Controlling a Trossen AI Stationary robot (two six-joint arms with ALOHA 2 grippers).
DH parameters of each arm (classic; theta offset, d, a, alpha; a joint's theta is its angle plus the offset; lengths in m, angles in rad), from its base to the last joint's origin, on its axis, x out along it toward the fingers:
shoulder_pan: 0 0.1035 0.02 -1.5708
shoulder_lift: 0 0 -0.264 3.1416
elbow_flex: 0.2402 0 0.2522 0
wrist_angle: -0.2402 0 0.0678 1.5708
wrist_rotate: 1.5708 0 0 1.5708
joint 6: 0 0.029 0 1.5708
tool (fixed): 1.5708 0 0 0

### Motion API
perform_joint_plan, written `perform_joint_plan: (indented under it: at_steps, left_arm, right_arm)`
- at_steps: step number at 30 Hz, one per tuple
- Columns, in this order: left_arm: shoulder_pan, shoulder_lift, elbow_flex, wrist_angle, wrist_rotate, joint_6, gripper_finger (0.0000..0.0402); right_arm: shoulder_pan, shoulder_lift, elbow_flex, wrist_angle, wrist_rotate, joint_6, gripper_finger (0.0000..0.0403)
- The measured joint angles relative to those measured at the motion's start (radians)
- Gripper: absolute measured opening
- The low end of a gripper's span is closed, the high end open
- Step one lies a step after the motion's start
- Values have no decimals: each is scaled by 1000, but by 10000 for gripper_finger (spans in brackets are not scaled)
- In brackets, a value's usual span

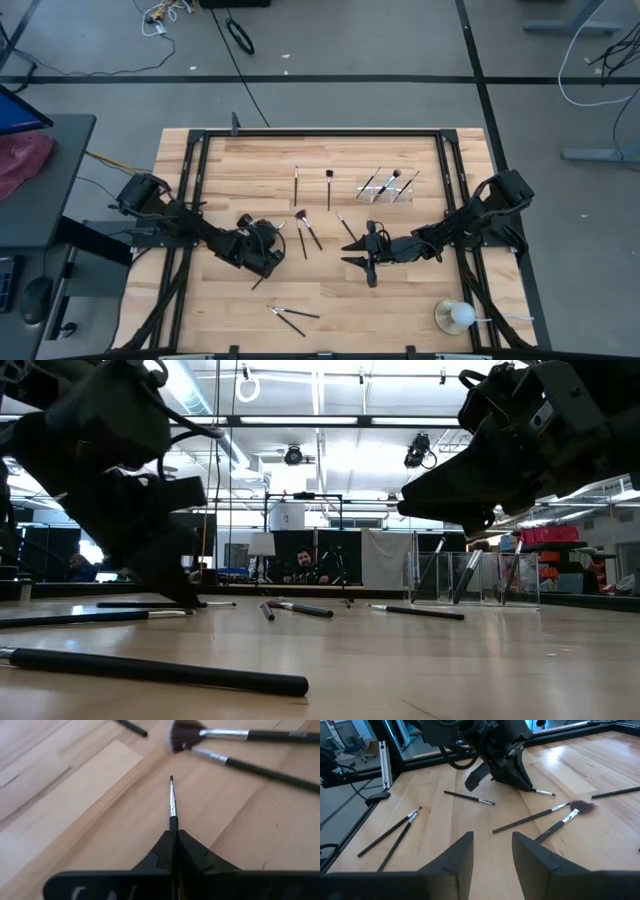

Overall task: Put items in baskets/containers
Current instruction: Put the black liner brush into the transparent organizer

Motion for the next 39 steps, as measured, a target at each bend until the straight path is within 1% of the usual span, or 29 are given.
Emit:
perform_joint_plan:
  at_steps: [2,7,12,15,20,22,24,26,28,30,35,39]
  left_arm:
    - [-7,-33,-5,-16,-9,23,15]
    - [-14,-89,1,22,-54,90,11]
    - [-17,-101,1,143,-66,186,15]
    - [-16,-101,2,317,-48,308,12]
    - [-17,-100,4,684,50,593,14]
    - [-17,-100,4,805,100,684,14]
    - [-17,-100,4,908,144,757,13]
    - [-17,-100,5,975,170,805,12]
    - [-17,-100,5,1016,182,834,12]
    - [-17,-100,5,1040,182,853,14]
    - [-17,-100,5,1040,182,858,13]
    - [-17,-100,5,1040,180,859,15]
  right_arm:
    - [0,0,0,0,0,0,137]
    - [0,0,0,0,0,0,137]
    - [0,0,0,0,0,0,137]
    - [-7,0,0,-4,0,11,137]
    - [-30,34,0,12,0,26,137]
    - [-35,72,0,68,0,20,141]
    - [-36,124,3,179,-3,-7,150]
    - [-35,178,18,302,-4,-61,164]
    - [-32,226,48,410,-6,-106,177]
    - [-32,261,88,467,-10,-148,188]
    - [-32,283,200,487,-27,-246,197]
    - [-32,271,229,486,-27,-283,182]
